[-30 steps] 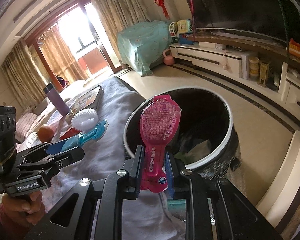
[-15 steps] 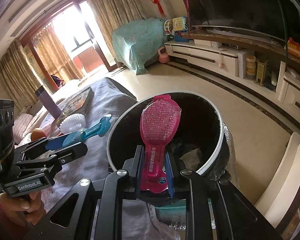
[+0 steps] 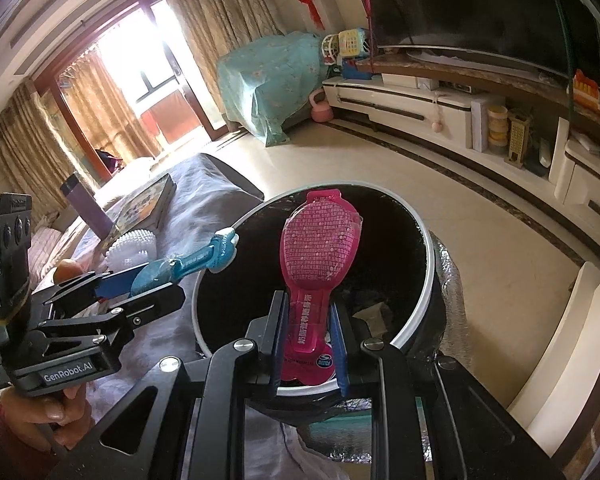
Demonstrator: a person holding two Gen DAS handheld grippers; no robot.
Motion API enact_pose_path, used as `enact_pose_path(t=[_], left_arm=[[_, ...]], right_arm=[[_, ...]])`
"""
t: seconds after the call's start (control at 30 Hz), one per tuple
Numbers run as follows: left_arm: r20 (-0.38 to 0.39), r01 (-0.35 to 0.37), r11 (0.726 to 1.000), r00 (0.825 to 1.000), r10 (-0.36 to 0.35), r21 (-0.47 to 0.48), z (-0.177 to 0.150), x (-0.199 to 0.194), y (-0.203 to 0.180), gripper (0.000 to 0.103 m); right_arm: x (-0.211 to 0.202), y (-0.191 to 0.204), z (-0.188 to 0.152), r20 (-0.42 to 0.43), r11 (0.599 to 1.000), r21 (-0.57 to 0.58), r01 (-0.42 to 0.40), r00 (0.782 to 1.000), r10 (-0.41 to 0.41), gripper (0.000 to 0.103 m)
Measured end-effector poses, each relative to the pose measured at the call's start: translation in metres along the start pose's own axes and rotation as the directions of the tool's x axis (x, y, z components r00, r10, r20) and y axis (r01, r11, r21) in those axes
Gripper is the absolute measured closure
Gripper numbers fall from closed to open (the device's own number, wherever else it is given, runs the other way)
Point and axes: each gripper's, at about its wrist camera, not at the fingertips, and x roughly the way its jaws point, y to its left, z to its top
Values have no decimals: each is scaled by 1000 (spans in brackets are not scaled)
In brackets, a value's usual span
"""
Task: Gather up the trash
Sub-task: 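Carry the blue brush in the left tool while the right tool carries the pink brush over the bin, then open the left tool over the bin while the right tool opens, dropping both brushes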
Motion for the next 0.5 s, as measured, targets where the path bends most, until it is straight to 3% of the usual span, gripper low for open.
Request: enact_pose_path(t=[0.5], left_arm=[[-14,6,1000,1000,-6,4,8,14,-6,46]], right_arm=[[6,-12,4,-19,1000,14,7,1000,-7,83]])
